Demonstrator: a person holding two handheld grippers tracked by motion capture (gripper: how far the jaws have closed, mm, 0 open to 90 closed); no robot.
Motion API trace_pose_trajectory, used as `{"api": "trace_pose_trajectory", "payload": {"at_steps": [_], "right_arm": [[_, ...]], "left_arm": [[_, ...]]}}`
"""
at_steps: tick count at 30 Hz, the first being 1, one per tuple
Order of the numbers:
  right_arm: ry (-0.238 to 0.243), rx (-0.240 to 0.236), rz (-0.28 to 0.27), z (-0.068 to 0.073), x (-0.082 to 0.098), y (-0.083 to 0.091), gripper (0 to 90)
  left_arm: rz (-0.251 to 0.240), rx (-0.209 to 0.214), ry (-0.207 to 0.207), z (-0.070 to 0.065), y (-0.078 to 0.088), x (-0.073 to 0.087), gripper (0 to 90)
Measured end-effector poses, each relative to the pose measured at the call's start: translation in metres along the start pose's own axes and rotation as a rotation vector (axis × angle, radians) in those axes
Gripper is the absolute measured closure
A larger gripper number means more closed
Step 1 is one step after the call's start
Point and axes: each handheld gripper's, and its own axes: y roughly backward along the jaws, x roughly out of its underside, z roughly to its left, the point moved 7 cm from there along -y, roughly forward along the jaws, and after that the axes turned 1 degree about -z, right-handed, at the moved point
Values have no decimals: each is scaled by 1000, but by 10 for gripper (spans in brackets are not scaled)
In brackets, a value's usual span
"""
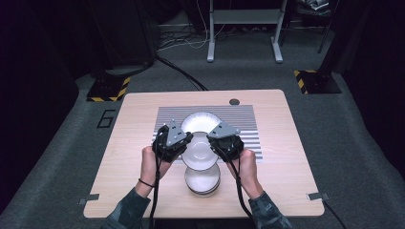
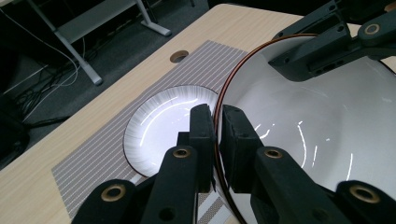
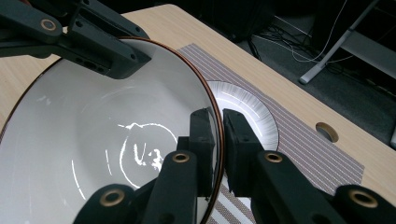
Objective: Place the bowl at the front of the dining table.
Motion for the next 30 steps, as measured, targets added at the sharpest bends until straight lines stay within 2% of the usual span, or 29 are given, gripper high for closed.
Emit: {"api": "trace_pose_trajectory", "payload": {"at_steps": [14, 30], "right_arm": [[-12, 1, 15, -8, -3, -11, 826], [-24, -3, 56, -18, -5, -30, 826]], "left_arm": [[11, 1, 7, 10, -10, -2, 829], [37, 13, 22, 23, -26, -1, 828]]}}
